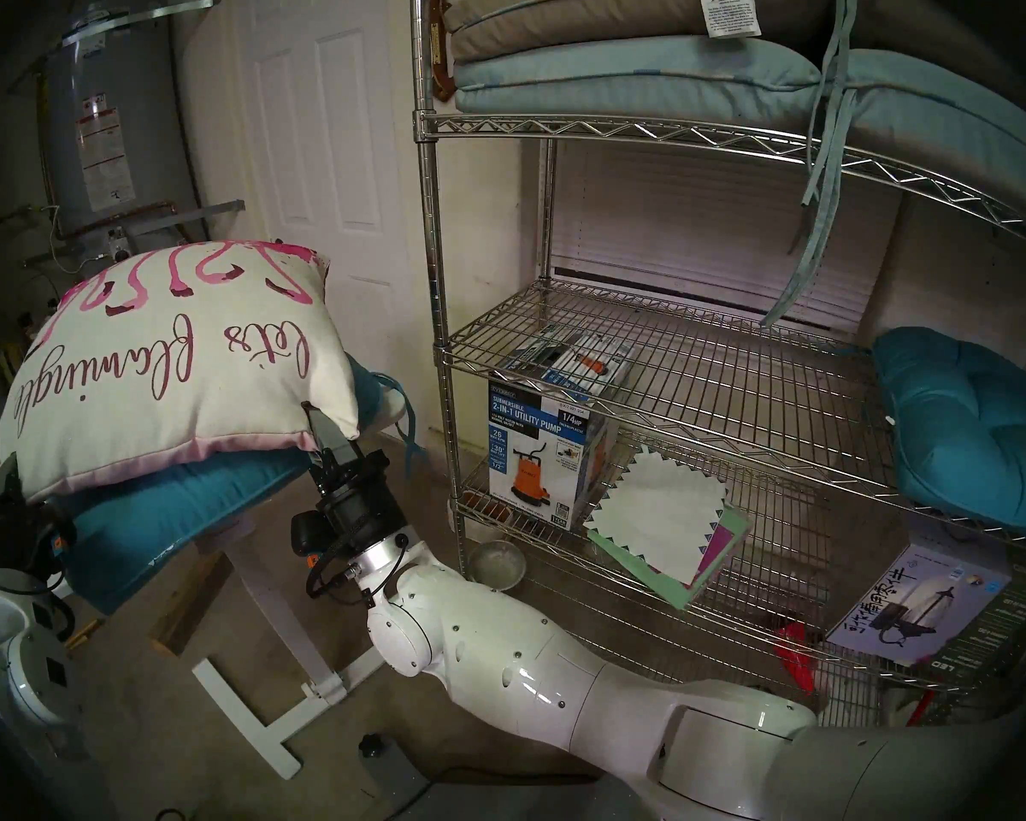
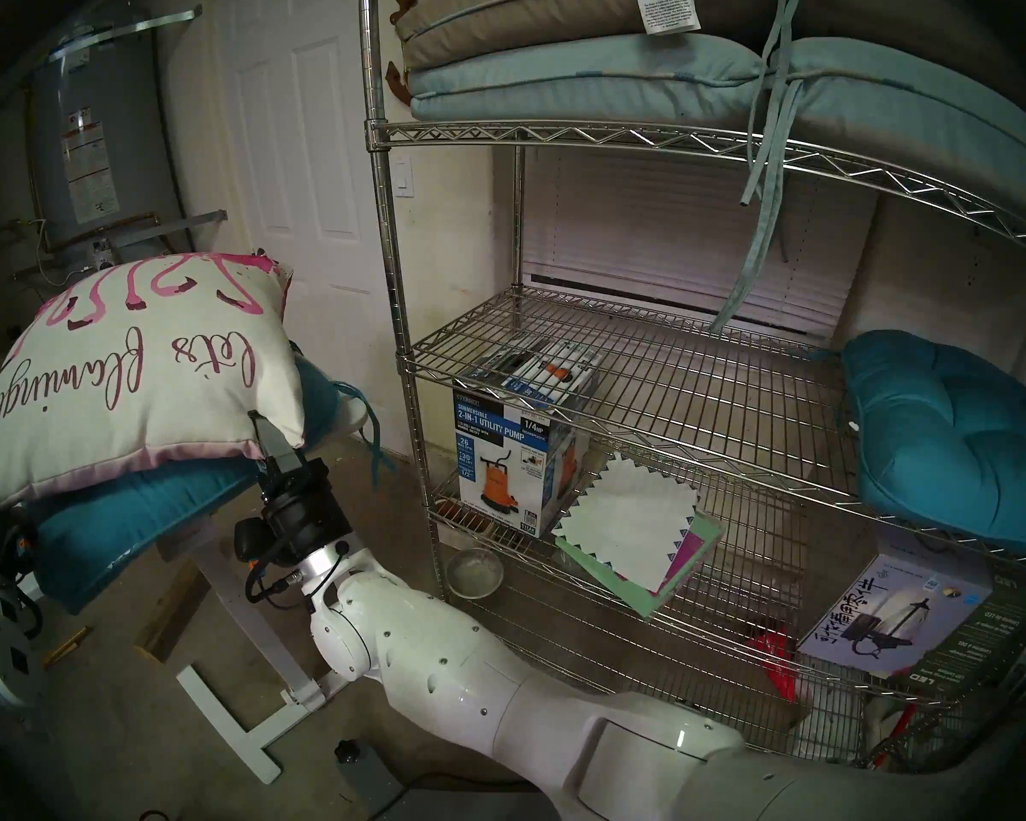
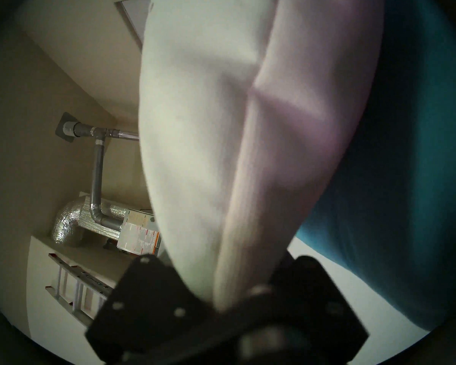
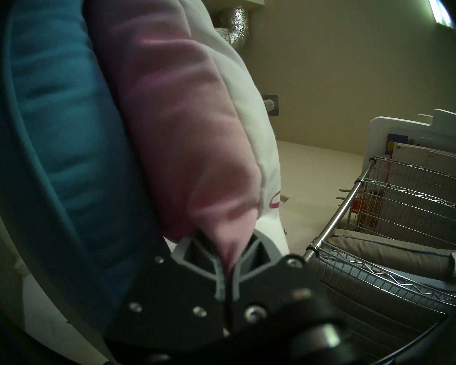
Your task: Put cushion on the shelf
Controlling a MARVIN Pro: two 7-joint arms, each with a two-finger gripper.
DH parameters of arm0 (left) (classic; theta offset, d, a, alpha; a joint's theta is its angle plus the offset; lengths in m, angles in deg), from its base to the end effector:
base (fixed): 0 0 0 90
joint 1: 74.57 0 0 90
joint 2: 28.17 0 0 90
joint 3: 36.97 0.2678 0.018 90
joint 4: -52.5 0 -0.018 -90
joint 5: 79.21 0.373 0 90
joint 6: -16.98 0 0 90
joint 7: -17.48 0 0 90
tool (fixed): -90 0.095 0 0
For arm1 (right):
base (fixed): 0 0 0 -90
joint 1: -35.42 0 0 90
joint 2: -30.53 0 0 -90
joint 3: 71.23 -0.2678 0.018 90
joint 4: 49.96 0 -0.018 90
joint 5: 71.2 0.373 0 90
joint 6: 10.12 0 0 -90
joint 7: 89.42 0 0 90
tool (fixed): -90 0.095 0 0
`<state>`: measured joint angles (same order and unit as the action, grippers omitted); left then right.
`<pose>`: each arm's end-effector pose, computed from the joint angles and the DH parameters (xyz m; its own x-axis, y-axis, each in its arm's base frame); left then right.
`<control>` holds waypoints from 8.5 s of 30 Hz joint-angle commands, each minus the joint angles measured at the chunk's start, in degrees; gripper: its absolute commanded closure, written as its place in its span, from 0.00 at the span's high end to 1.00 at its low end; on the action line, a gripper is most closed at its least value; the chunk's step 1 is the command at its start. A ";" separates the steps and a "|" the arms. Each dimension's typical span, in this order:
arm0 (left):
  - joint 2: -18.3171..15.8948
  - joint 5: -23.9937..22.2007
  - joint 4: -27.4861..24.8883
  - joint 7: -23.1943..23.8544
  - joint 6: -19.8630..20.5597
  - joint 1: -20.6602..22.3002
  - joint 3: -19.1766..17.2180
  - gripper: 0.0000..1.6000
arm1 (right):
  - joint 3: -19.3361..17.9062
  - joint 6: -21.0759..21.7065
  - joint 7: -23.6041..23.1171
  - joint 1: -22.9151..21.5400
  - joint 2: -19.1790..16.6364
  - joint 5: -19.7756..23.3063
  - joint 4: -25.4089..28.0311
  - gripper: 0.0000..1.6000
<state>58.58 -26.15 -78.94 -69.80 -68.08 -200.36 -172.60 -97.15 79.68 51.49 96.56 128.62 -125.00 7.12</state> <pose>0.2387 0.2769 -0.1258 0.5426 -0.8214 0.1759 0.2597 -0.0351 -0.9651 0.3891 0.4069 -0.2594 -0.7951 0.5624 0.2270 -0.2198 -0.6161 0.7564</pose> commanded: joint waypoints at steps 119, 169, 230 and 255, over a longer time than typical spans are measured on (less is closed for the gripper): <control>-11.84 0.21 -8.55 5.44 -4.36 26.23 33.71 0.00 | -18.44 15.59 6.58 9.61 -20.11 -0.88 31.51 0.00; -12.46 -1.12 -8.55 14.25 0.50 36.98 35.10 0.00 | -27.79 14.53 3.56 10.26 -31.24 -0.28 40.79 0.00; -10.69 21.05 -2.87 17.83 12.02 50.90 57.32 0.00 | -21.85 14.78 8.21 7.65 -22.43 1.57 42.92 0.00; -2.84 25.14 7.32 16.86 10.37 64.68 62.50 0.00 | -26.47 12.68 5.58 2.87 -23.74 1.89 39.66 0.00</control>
<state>52.28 -1.30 -72.02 -52.22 -56.50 -141.42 -113.18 -122.24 93.05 57.41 102.51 105.51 -122.76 46.37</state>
